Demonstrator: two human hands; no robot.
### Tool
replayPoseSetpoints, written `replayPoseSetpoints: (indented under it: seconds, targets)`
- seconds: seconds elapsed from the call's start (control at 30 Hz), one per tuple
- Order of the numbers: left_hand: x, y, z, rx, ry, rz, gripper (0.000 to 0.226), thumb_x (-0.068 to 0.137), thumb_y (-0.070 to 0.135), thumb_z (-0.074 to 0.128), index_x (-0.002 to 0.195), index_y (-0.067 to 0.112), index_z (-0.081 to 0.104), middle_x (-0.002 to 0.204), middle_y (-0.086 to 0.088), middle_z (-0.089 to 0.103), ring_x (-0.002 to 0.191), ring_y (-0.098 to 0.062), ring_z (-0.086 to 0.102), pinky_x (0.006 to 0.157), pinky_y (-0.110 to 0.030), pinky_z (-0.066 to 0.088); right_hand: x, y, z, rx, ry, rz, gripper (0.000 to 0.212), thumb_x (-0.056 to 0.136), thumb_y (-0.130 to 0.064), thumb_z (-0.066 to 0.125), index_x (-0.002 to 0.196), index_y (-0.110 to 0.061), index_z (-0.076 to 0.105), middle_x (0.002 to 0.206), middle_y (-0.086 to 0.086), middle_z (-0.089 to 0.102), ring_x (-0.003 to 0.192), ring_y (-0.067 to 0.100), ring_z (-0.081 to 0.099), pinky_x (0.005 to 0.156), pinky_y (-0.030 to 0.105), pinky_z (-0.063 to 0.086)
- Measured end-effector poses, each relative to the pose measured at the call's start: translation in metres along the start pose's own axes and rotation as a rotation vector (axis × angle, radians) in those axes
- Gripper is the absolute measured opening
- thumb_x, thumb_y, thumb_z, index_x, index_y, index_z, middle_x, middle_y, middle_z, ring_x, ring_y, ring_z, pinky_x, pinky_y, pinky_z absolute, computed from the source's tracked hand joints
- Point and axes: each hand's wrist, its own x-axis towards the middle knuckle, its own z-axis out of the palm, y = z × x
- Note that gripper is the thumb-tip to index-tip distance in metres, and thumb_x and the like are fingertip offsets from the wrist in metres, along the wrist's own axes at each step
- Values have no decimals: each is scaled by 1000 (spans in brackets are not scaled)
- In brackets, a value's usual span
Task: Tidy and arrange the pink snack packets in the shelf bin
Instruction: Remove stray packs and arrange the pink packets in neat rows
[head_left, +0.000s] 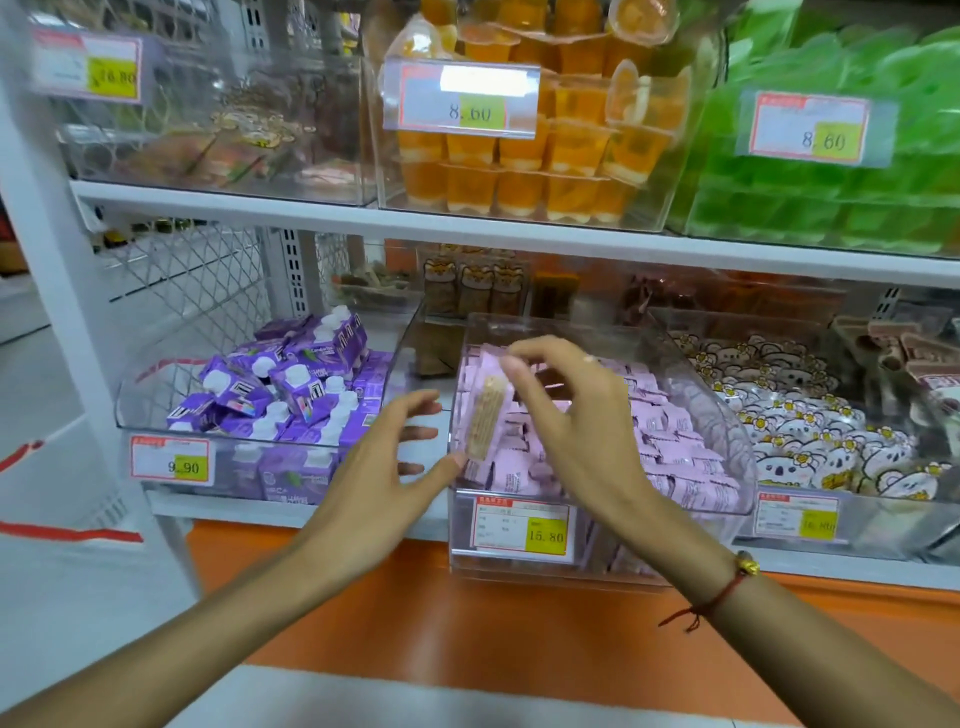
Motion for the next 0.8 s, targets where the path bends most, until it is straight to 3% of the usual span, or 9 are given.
replayPoseSetpoints:
  seconds: [0.13,0.2,0.27,0.37,0.43,0.5,0.6,0.67,0.8]
  targets:
    - [1,15,2,58,59,220,72,74,47,76,135,43,37,132,25,43,122,9,42,94,-12,38,9,-8,-15,321,283,188,14,97,-17,51,86,-14,59,73,-1,65,65,11,63,59,20,50]
    - [3,22,5,119,56,311,69,74,40,78,131,43,40,128,26,45,119,8,44,93,-7,36,10,-9,-22,472,285,345,17,97,-14,50,83,-12,59,67,-1,64,58,8,62,57,18,51]
    - [5,27,8,154,86,353,56,78,28,76,125,40,50,121,25,54,112,3,51,91,-13,41,8,-9,-26,612,228,527,17,97,-16,50,84,-10,61,66,0,64,55,7,62,56,16,51]
    - [13,32,7,-63,104,210,38,81,19,72,111,41,63,106,23,67,94,1,63,78,-21,53,6,-1,-33,806,66,736,20,95,-27,53,90,-10,62,69,0,65,58,9,66,57,17,53]
    - [19,35,5,-340,38,14,23,81,25,68,100,39,71,98,15,73,88,-4,68,62,-20,55,7,6,-36,869,-62,777,26,90,-36,58,101,-13,62,87,3,66,69,14,69,62,20,54]
    - [22,38,8,-495,-38,-219,17,84,27,64,88,39,76,89,8,75,81,-8,70,47,-18,50,7,11,-33,832,-187,766,46,83,-42,62,121,-16,55,106,7,66,84,16,71,68,20,55]
    - [23,38,15,-562,-37,-393,21,89,28,58,79,25,76,77,0,75,67,-9,71,37,-17,44,7,16,-27,786,-224,719,44,82,-39,64,117,-12,59,102,8,72,92,20,70,70,20,54]
    - [24,37,17,-582,-38,-448,35,94,40,46,83,18,71,74,-6,74,62,-11,70,37,-17,44,7,18,-26,782,-181,739,39,82,-38,65,106,-8,64,92,7,74,83,15,71,66,16,53]
    - [22,40,12,-525,-116,-412,59,71,67,35,86,22,72,82,-7,75,71,-13,71,45,-23,52,6,24,-24,847,-184,756,41,72,-44,69,95,-9,67,88,7,75,79,11,71,65,12,52]
